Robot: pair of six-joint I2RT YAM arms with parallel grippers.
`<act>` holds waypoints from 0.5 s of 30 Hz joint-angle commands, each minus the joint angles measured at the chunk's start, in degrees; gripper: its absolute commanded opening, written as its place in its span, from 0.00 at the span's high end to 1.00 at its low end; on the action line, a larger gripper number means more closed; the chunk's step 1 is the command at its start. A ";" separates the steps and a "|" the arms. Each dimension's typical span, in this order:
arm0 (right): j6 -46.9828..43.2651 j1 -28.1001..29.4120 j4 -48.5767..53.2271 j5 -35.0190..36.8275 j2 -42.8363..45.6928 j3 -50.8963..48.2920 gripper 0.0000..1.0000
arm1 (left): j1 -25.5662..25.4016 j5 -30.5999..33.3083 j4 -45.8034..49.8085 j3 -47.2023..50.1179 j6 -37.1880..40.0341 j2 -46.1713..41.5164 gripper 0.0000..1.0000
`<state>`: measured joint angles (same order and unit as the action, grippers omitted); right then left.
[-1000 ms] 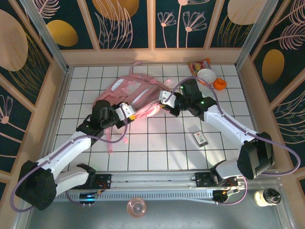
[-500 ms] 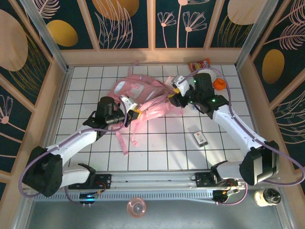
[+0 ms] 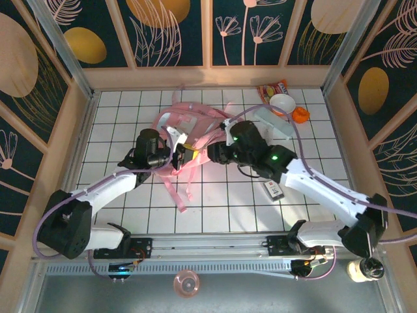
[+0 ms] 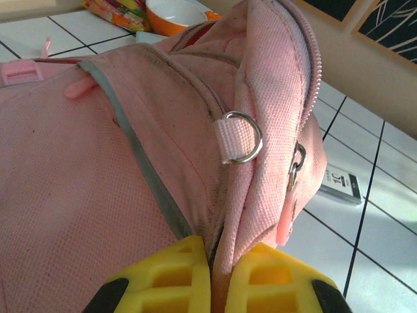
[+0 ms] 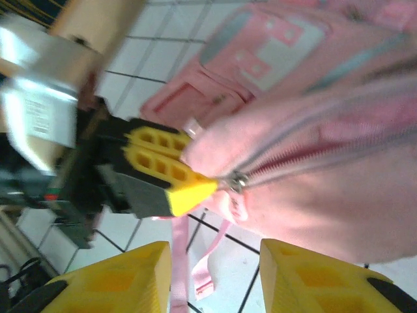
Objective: Pack books, pencil case, and school supplies into a backpack
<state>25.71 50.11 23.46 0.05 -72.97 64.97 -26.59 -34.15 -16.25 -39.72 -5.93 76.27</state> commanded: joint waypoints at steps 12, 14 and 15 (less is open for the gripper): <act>4.98 4.75 3.58 19.90 -14.13 8.38 0.60 | -0.03 -6.95 -1.32 -2.98 -8.40 0.01 1.00; 5.76 4.75 5.61 23.70 -15.57 9.61 0.60 | -0.01 -7.28 -1.33 -2.85 -8.39 -0.24 1.00; 5.84 4.77 6.01 24.97 -15.92 10.04 0.60 | -0.03 -7.38 -1.42 -2.76 -8.47 -0.37 1.00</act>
<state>30.22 54.76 27.46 16.82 -87.61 72.55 -26.57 -35.99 -16.34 -40.64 -9.76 77.14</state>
